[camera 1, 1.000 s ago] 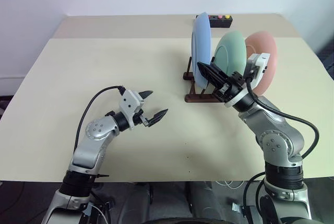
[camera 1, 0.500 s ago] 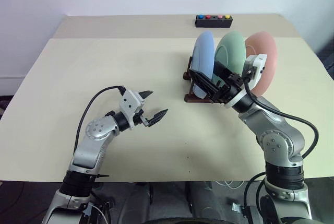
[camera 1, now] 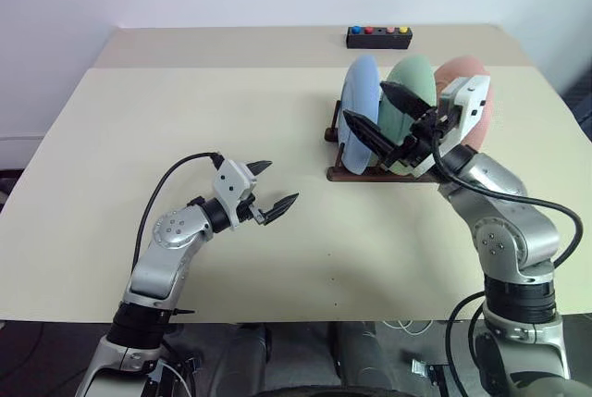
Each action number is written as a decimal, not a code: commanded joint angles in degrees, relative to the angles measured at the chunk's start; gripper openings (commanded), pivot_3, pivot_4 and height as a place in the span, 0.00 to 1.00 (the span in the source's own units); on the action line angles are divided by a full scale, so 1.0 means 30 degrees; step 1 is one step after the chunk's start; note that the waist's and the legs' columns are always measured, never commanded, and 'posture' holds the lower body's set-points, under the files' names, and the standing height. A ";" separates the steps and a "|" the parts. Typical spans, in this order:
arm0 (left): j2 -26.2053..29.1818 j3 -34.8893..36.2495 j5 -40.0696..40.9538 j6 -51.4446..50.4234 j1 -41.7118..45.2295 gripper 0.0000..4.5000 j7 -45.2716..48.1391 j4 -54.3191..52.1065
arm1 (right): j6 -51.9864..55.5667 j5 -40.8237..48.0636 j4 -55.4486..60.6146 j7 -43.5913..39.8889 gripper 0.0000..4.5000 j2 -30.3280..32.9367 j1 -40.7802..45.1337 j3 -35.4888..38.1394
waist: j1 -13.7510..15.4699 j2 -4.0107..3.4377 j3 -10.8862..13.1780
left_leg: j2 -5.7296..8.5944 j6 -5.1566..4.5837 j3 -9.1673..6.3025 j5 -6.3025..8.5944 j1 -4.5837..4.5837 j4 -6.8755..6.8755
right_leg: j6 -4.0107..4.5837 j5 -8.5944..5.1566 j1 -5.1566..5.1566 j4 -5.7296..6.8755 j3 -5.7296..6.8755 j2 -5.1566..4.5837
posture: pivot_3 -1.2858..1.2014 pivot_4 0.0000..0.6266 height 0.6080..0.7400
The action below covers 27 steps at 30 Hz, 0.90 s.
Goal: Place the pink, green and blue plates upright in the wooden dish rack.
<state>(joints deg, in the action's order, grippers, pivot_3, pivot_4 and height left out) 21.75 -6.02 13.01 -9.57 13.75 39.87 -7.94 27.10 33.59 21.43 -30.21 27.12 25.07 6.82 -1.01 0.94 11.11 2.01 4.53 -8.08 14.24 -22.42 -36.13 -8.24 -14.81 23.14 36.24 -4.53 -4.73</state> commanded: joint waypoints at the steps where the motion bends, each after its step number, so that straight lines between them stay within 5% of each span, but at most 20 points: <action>1: -0.0120 -0.0109 -0.0008 0.0334 -0.0023 1.00 -0.0025 -0.0651 | -0.0645 -0.0724 0.1111 -0.0487 0.99 0.1114 0.0460 0.0368 | 0.0019 0.0000 0.0000 | 0.0000 0.0000 0.0000 0.0000 0.0000 0.0000 | 0.0000 0.0000 0.0000 -0.0001 0.0000 0.0000 | 0.52 0.24 1.00; 8: -0.0046 0.0460 -0.0018 0.0444 0.0075 1.00 -0.0454 -0.0711 | -0.2022 -0.0571 0.2261 -0.2734 0.99 0.4390 -0.0988 0.3652 | 0.0141 -0.0002 0.0002 | 0.0001 -0.0002 0.0001 0.0001 -0.0008 0.0000 | -0.0002 -0.0002 -0.0005 -0.0010 0.0002 -0.0002 | 0.52 0.24 1.00; 13: 0.0667 0.1301 0.0115 0.0877 -0.0024 1.00 -0.0278 0.0101 | -0.1512 0.0418 0.2512 -0.5420 0.99 0.6547 -0.6176 0.8932 | 0.0139 0.0000 0.0002 | 0.0001 -0.0023 0.0003 0.0013 -0.0009 0.0000 | -0.0006 -0.0004 -0.0028 -0.0040 0.0002 -0.0004 | 0.52 0.24 1.00; 17: 0.0827 0.1165 0.0007 0.1010 -0.0112 1.00 -0.0063 0.0565 | -0.1578 0.0500 0.2545 -0.7453 0.99 0.6315 -1.1607 1.2115 | 0.0147 -0.0009 -0.0002 | 0.0000 -0.0031 0.0005 0.0018 0.0025 -0.0009 | -0.0012 -0.0012 -0.0080 -0.0042 0.0004 -0.0002 | 0.52 0.24 1.00; 27: 0.2128 0.0967 -0.0238 0.1140 -0.0193 1.00 0.1551 0.2133 | -0.4485 -0.1781 -0.0805 -0.7066 0.99 0.4004 -1.3976 1.0552 | 0.0033 -0.0025 -0.0010 | -0.0011 -0.0033 0.0049 0.0019 0.0129 -0.0027 | 0.0041 -0.0056 -0.0176 -0.0062 -0.0020 0.0004 | 0.52 0.24 1.00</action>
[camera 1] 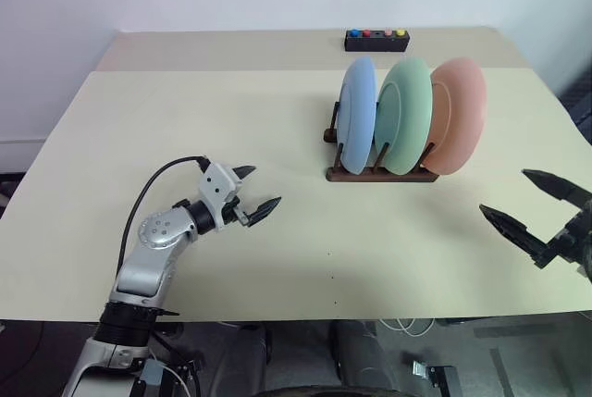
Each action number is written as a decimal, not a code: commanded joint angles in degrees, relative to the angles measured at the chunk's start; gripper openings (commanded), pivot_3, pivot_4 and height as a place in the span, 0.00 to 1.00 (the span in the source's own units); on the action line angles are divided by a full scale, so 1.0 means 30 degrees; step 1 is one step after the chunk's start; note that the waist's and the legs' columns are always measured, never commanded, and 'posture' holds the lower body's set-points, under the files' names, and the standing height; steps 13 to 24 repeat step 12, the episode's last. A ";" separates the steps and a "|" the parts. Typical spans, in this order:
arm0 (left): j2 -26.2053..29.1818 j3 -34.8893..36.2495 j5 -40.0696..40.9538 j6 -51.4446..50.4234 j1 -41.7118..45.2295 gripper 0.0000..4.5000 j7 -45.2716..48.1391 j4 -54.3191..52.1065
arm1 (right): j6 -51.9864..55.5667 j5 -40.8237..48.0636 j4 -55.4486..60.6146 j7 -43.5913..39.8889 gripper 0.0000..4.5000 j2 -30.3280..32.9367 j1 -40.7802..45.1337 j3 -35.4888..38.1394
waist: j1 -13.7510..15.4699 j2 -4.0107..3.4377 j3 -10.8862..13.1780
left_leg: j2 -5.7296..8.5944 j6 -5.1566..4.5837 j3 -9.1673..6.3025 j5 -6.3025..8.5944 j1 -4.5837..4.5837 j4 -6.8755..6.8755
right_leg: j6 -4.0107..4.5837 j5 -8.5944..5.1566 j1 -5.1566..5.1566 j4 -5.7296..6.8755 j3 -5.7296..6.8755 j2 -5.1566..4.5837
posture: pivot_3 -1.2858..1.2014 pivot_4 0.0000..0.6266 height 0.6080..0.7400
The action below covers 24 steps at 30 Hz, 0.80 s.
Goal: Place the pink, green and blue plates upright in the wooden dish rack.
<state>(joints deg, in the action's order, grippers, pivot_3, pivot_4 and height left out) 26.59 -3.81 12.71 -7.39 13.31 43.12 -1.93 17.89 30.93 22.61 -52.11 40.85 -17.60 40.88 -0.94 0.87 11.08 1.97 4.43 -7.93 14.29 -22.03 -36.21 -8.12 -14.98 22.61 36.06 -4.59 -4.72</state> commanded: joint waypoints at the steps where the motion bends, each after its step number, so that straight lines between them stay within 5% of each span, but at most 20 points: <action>1: 0.0725 0.0325 -0.0202 0.0613 -0.0132 1.00 0.0615 0.0433 | -0.1763 -0.1164 -0.1687 0.0368 0.99 -0.0841 0.0375 -0.1279 | -0.0001 0.0006 -0.0004 | 0.0000 0.0000 -0.0001 0.0000 -0.0002 0.0002 | -0.0005 0.0003 0.0000 -0.0005 0.0000 0.0000 | 0.52 0.24 1.00; 24: 0.0865 0.0607 -0.0220 0.0274 -0.1081 1.00 -0.0037 -0.0745 | -0.3183 -0.1738 -0.4564 0.0388 0.99 -0.1015 0.1532 -0.3112 | 0.0034 -0.0036 -0.0004 | 0.0001 0.0000 -0.0008 0.0000 -0.0001 0.0014 | -0.0013 0.0005 0.0010 0.0002 0.0001 -0.0005 | 0.52 0.24 1.00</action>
